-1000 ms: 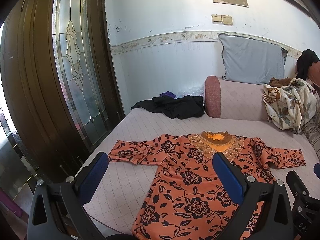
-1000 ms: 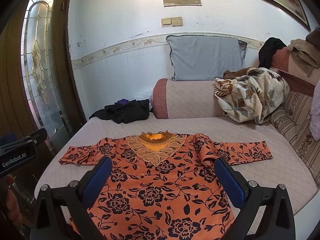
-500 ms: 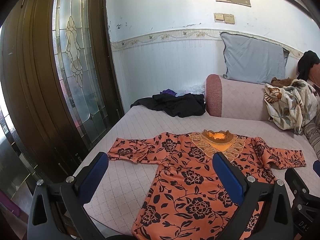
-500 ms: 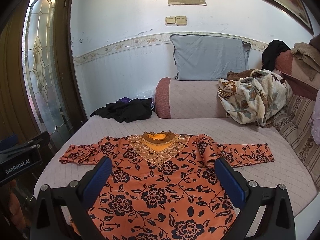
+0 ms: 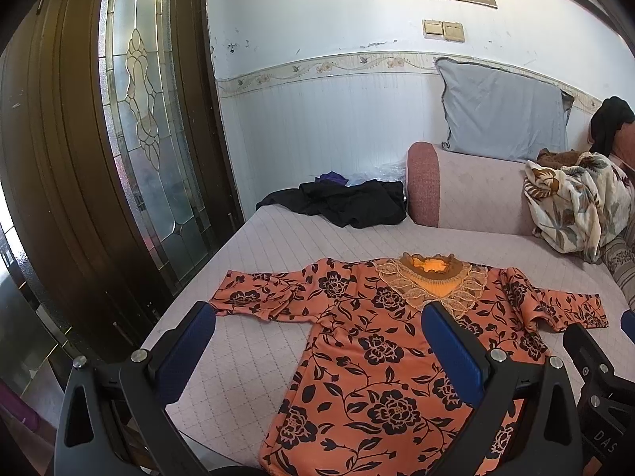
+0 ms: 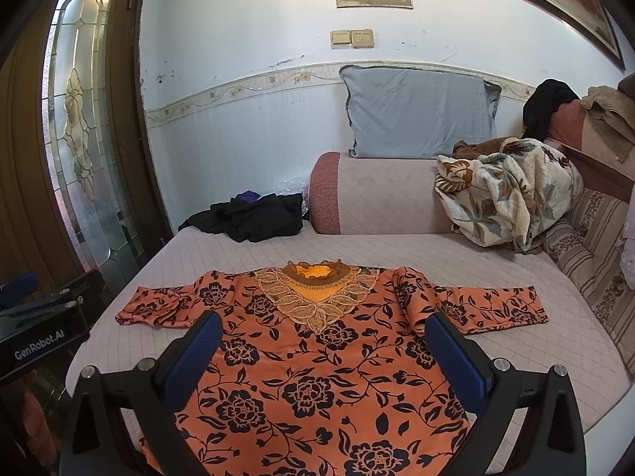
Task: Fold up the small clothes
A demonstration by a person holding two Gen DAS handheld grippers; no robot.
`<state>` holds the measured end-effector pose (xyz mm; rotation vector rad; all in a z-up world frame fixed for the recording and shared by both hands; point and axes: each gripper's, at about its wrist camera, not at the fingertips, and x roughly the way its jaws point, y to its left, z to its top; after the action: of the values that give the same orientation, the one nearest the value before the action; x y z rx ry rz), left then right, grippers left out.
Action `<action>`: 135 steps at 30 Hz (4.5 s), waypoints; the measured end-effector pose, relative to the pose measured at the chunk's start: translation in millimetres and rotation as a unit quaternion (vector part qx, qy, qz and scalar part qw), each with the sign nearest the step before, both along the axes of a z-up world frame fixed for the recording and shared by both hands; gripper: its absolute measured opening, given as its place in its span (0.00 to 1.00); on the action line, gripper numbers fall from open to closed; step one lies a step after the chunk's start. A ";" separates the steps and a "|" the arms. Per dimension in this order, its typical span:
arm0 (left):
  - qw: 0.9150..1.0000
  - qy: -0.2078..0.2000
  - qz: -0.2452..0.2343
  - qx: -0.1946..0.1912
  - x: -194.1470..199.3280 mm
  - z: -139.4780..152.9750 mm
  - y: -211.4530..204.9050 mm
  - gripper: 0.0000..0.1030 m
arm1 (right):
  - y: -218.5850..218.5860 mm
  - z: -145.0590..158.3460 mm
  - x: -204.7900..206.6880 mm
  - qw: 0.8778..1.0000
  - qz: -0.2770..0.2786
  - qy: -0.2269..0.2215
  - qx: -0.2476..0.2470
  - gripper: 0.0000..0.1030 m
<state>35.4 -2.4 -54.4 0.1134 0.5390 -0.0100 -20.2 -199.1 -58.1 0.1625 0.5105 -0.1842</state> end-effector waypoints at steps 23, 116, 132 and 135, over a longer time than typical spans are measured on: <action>1.000 0.022 -0.004 0.015 24.9 -21.6 -15.8 1.00 | -17.9 -12.5 24.1 1.000 -0.011 0.003 0.013 1.00; 0.915 0.233 0.288 -0.158 254.4 -214.8 184.8 1.00 | 33.1 -166.8 333.5 0.930 0.202 0.106 0.287 0.76; 0.811 0.179 0.475 -0.292 201.9 -219.8 333.8 1.00 | 175.4 -147.6 348.5 0.918 0.321 0.167 0.164 0.83; 0.811 0.188 0.467 -0.299 205.2 -223.2 339.6 1.00 | 222.5 -150.0 347.5 0.899 0.353 0.192 0.172 0.83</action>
<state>240.7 337.2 -277.7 -0.8022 0.9212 0.7759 327.4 23.3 -208.1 0.2767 0.9631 0.6051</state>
